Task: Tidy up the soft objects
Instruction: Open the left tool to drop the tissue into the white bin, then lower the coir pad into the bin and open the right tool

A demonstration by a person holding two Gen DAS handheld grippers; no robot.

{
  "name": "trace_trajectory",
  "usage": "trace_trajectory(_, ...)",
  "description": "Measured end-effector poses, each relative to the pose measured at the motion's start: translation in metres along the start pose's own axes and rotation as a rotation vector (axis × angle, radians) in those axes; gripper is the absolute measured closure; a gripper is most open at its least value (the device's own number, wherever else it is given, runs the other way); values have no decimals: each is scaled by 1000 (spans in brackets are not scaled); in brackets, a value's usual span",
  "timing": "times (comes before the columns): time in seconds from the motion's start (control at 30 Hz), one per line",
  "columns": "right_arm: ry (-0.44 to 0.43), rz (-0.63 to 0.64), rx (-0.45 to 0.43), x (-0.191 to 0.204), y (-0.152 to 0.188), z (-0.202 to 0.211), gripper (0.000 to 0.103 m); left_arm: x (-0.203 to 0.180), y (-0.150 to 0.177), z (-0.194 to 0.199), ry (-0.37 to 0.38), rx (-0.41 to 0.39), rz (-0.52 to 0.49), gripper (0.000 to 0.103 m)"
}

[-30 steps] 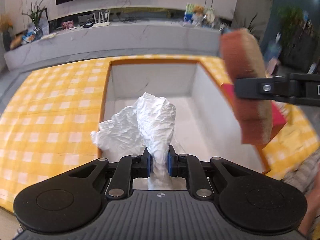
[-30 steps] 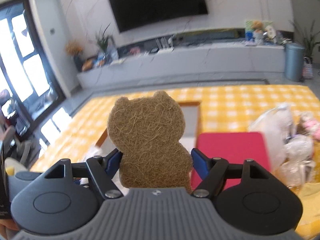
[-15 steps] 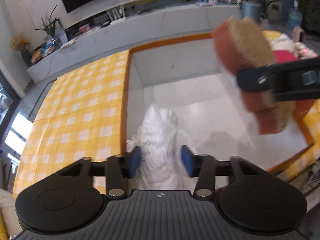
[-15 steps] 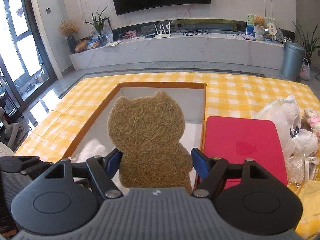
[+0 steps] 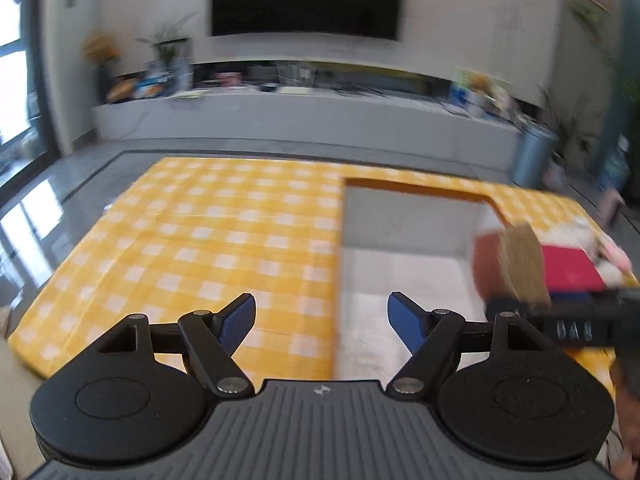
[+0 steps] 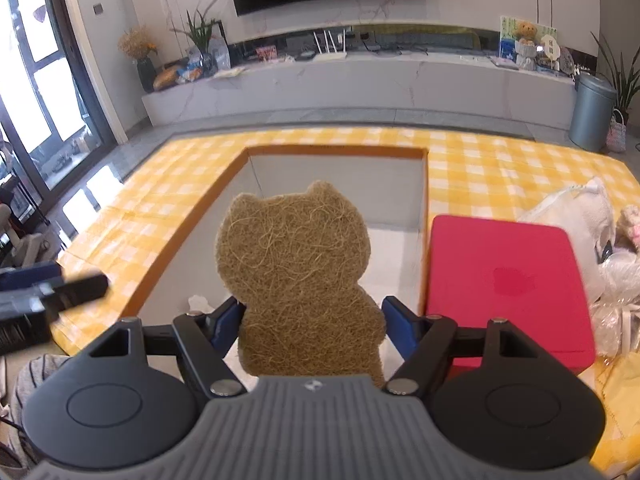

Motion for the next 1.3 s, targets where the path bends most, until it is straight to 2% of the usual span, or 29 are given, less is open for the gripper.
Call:
trace_trajectory(0.07, -17, -11, 32, 7, 6, -9, 30, 5, 3, -8, -35, 26, -5, 14)
trace_trajectory(0.17, -51, -38, 80, 21, 15, -23, 30, 4, 8, -15, -47, 54, -14, 14)
trace_trajectory(0.33, -62, -121, 112, 35, 27, -43, 30, 3, 11, -14, -29, 60, -10, 14)
trace_trajectory(0.43, -69, -214, 159, 34, 33, -53, 30, 7, 14, -13, -35, 59, -9, 14)
trace_trajectory(0.53, -52, -243, 207, 32, 41, -62, 28, 8, 16, -15, -19, 65, -5, 14)
trace_trajectory(0.63, -23, -229, 265, 31, 47, -68, 18, 10, 16, -13, -30, 63, -4, 14)
trace_trajectory(0.7, -43, -200, 271, 35, 49, -68, 9, 12, 16, -12, -37, 60, -5, 14)
trace_trajectory(0.8, -12, -127, 243, 38, 45, -63, 3, 14, 16, -9, -33, 64, 8, 14)
trace_trajectory(0.93, 26, -54, 183, 38, 43, -55, 3, 17, 15, -3, -73, 65, -2, 14)
trace_trajectory(1.3, 9, 125, -74, 43, 14, -19, 3, 17, 5, 13, -155, 34, -24, 14)
Point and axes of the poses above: each gripper's, at about its wrist camera, not at the fingertips, and z roughly against the way its jaws point, x to its left, y to its underside, the point moved 10 cm from there along -z, roughly the way its jaws point, and after that the axes turned 14 degrees about -z, right-handed, at the moved point
